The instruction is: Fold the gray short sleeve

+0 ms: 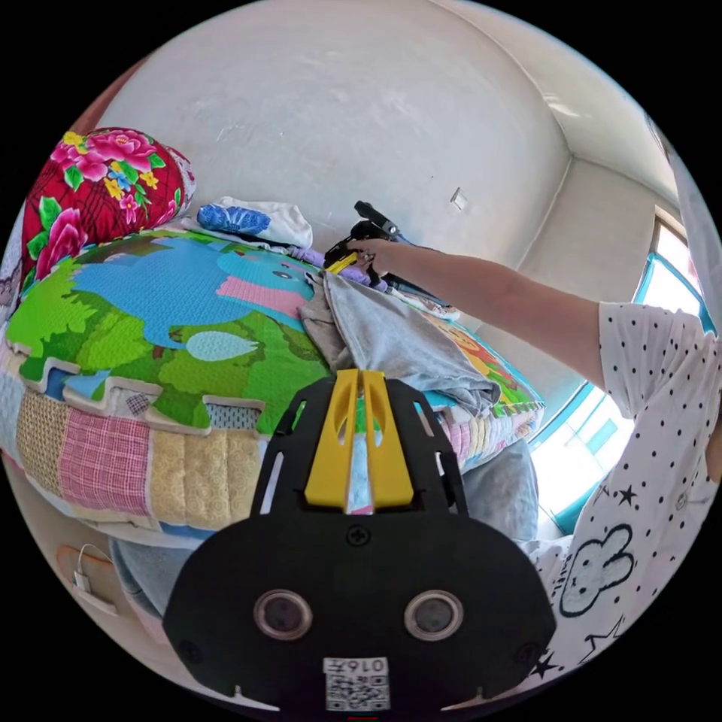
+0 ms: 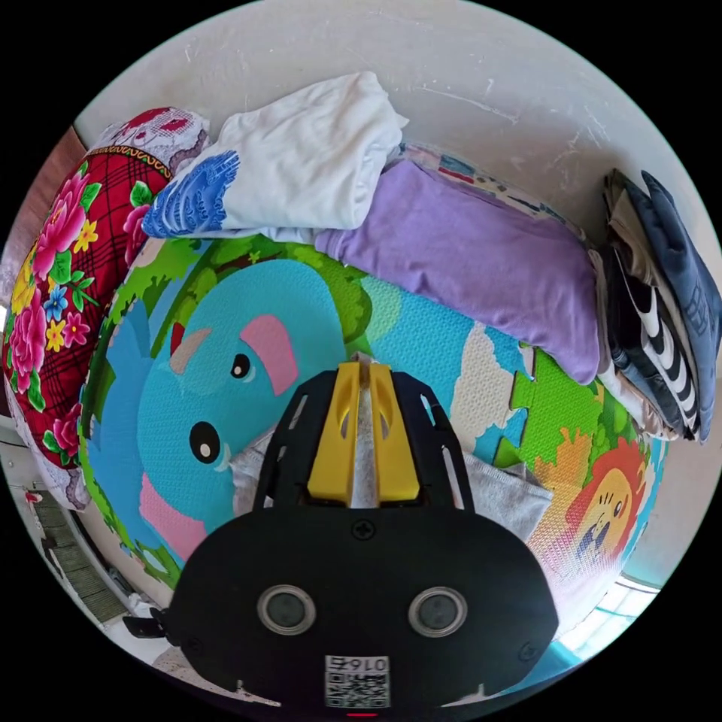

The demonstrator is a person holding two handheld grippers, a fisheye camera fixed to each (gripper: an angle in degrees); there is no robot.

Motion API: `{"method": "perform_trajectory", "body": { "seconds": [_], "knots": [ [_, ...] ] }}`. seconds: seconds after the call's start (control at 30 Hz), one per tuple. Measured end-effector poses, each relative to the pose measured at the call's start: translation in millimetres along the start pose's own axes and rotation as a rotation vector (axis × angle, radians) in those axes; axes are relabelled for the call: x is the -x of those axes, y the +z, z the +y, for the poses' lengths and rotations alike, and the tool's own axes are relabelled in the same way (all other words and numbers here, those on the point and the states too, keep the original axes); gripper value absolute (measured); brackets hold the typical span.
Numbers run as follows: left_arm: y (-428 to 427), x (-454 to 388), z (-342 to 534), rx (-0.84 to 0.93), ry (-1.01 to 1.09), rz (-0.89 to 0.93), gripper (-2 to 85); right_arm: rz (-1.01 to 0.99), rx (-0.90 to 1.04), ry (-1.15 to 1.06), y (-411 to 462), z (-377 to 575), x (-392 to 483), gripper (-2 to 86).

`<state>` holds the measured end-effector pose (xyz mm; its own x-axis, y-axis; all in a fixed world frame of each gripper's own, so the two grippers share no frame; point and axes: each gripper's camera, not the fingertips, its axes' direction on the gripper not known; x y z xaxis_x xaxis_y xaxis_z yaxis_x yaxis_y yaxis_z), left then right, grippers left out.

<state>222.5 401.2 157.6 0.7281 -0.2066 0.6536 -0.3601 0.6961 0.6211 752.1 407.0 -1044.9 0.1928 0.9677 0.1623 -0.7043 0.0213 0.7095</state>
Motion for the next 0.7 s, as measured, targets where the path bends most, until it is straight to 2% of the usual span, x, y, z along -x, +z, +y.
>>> {"method": "perform_trajectory", "body": {
  "seconds": [0.17, 0.23, 0.33, 0.4, 0.5, 0.57, 0.7],
  "knots": [
    [-5.0, 3.3, -2.0, -0.013, -0.021, -0.001, -1.0, -0.199, -0.036, -0.097, -61.9, 54.1, -11.8, 9.7],
    [-6.3, 5.1, -1.8, -0.018, -0.036, -0.004, -1.0, -0.238, -0.032, -0.126, -87.3, 79.7, -19.8, 9.5],
    [-5.6, 7.9, -0.3, -0.007, -0.056, -0.008, -1.0, -0.29, 0.096, -0.1, -114.0, 129.7, -45.6, 8.7],
    [-8.8, 7.0, 0.5, -0.001, -0.058, -0.034, -1.0, -0.33, 0.079, -0.103, -139.1, 169.2, -64.3, 7.4],
    [-17.6, 2.4, -0.6, -0.006, -0.045, -0.051, -1.0, -0.286, -0.136, -0.242, -203.6, 265.7, -77.7, 4.3],
    [-25.4, 0.6, -1.3, -0.016, -0.047, -0.105, -0.9, -0.18, -0.374, -0.36, -252.2, 364.1, -78.6, 3.5],
    [-38.4, -4.8, -6.2, -0.059, -0.04, -0.123, -0.4, -0.087, -0.617, -0.51, -295.1, 520.2, -68.2, 4.6]
  ]
}}
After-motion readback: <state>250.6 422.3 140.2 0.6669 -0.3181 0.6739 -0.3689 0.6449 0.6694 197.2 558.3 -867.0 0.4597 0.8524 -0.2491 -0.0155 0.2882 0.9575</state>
